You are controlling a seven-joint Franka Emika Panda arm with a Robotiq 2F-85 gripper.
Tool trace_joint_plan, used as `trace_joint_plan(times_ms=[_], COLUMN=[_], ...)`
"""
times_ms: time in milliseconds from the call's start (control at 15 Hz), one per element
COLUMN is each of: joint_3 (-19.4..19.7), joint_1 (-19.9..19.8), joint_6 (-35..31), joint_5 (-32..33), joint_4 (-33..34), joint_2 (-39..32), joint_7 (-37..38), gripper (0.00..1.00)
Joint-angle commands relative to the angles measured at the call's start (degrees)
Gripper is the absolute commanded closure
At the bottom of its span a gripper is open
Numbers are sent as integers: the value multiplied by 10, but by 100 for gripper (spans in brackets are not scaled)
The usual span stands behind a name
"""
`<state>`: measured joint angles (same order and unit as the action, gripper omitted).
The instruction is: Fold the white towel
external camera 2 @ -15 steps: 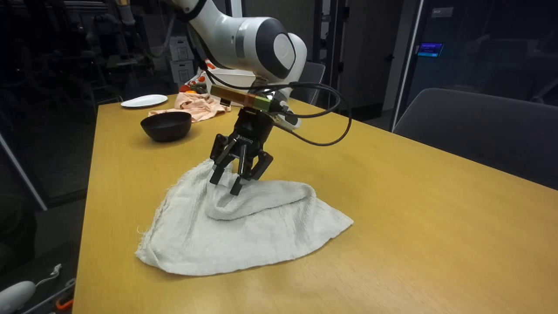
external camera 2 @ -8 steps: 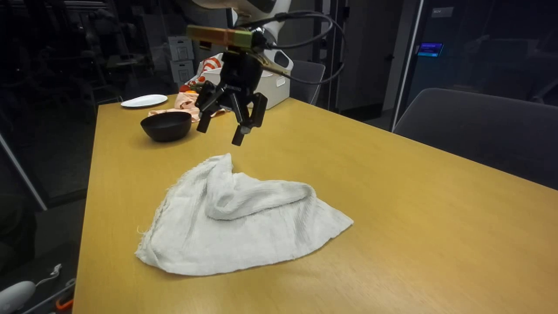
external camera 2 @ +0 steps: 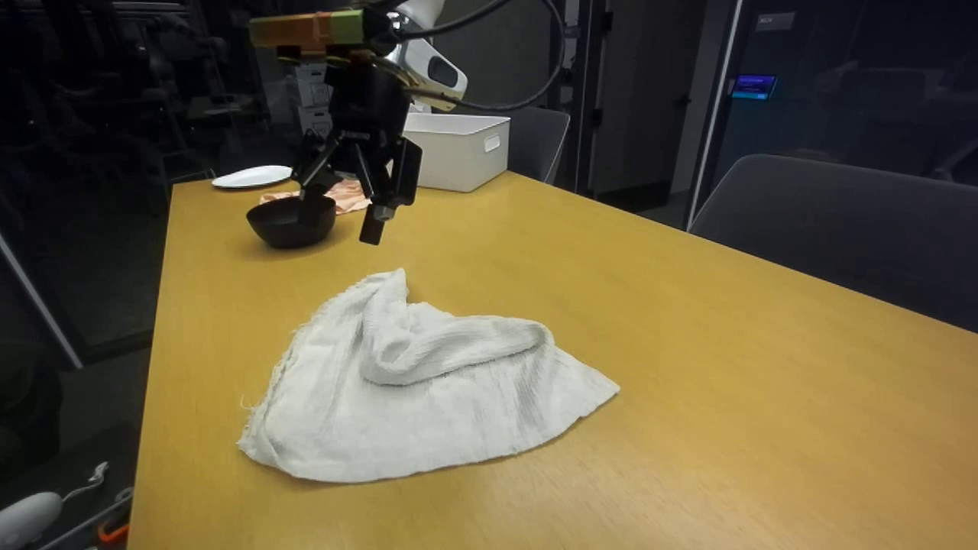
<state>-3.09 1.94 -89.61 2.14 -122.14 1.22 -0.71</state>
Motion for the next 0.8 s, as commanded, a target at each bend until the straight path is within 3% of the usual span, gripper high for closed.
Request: trace_joint_plan(times_ms=[0,133,400,733], joint_3=[2,4,16,34], joint_1=[2,1,-8,-22], joint_6=[0,29,59,-14], joint_5=[0,-7,-16,-45], joint_4=[0,-6,-67,-186], joint_2=[0,-1,20,58], joint_7=[0,30,21,5], gripper=[0,0,0,0])
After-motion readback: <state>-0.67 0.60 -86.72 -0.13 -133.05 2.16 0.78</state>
